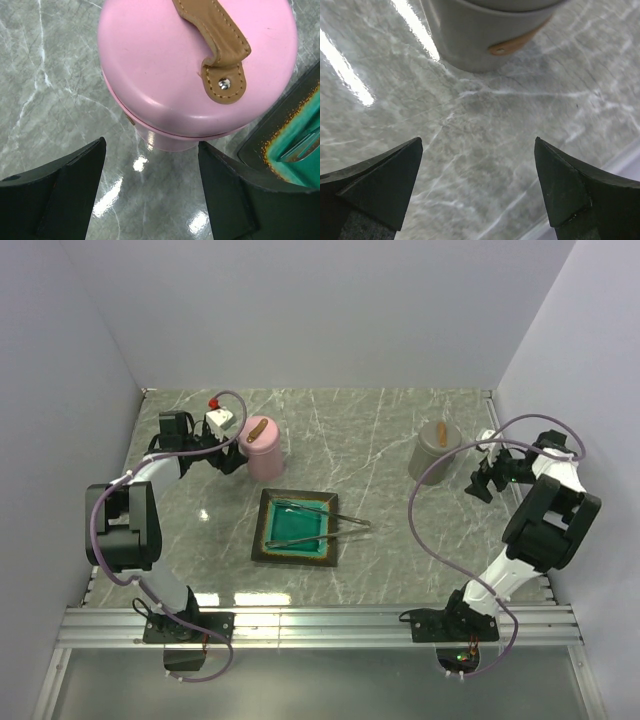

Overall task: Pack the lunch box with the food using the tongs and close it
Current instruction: Move the lunch box

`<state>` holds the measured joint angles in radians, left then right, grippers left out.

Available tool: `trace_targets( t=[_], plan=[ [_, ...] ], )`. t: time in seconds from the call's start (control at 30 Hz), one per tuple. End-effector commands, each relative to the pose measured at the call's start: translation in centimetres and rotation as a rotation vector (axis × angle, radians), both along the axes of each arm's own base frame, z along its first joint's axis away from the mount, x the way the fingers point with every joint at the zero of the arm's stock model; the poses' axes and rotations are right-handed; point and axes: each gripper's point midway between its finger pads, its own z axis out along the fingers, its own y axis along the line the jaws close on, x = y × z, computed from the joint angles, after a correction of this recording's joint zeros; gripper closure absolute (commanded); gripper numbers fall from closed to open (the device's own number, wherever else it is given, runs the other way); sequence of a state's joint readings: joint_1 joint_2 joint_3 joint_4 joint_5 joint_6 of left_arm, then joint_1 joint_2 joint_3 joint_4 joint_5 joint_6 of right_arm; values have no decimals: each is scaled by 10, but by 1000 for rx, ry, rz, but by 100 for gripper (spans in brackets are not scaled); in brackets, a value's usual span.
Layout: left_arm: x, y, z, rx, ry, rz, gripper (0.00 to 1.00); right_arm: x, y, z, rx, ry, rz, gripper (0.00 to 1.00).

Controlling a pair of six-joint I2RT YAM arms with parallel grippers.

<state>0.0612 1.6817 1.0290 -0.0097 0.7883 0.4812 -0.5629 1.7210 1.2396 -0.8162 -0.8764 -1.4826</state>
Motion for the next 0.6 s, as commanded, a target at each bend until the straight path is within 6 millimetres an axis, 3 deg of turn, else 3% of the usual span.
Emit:
trace_targets(
  t=[0.0,0.23,0.57],
  plan=[
    [5,-2,16,0,-36,-17,20,19,3,3,-58,-129,147,0],
    [7,-6,17,2,-45,-65,20,48,20,4,-62,-240,252,0],
    [5,-13,14,21,-91,-165,16,70,55,-10,-66,-200,378,5]
  ],
)
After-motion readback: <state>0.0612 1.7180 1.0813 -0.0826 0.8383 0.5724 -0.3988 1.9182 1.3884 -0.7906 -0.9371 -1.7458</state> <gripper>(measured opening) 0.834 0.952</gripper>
